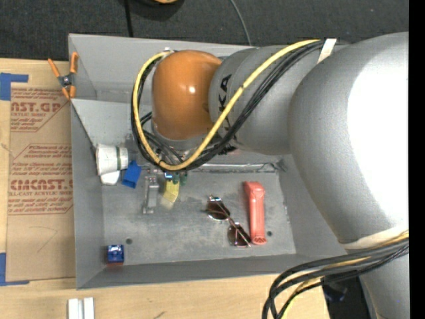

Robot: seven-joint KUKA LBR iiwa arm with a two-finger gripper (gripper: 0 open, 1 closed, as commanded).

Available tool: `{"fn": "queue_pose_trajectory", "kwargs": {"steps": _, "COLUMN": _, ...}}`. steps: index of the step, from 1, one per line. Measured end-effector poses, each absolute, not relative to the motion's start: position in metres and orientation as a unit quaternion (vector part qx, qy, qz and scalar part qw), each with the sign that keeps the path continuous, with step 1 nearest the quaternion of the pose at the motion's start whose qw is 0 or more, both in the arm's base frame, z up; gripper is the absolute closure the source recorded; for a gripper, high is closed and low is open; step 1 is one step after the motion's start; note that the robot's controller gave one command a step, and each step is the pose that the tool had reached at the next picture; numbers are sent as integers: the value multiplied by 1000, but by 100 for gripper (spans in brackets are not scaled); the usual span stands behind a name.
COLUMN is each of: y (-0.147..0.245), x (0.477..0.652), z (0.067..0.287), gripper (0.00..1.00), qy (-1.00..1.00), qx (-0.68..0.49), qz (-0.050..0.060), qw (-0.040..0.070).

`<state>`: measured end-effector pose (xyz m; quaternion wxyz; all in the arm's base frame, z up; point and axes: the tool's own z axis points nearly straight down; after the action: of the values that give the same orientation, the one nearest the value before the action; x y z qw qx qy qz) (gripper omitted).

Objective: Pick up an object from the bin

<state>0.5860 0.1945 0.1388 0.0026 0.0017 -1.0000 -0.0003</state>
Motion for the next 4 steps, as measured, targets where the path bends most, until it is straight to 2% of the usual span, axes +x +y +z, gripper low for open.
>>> {"fn": "queue_pose_trajectory", "kwargs": {"steps": 1, "y": 194, "x": 588, "z": 144, "gripper": 0, "qy": -1000, "qx": 1, "qz": -1, "qw": -1}}
{"fn": "queue_pose_trajectory", "kwargs": {"steps": 2, "y": 187, "x": 588, "z": 135, "gripper": 0, "qy": -999, "qx": -32, "qz": -2, "qw": -1}}
{"fn": "queue_pose_trajectory", "kwargs": {"steps": 3, "y": 166, "x": 587, "z": 113, "gripper": 0, "qy": -998, "qx": -56, "qz": -1, "qw": 0}}
{"fn": "queue_pose_trajectory", "kwargs": {"steps": 4, "y": 145, "x": 583, "z": 106, "gripper": 0, "qy": -1000, "qx": -27, "qz": -1, "qw": -1}}
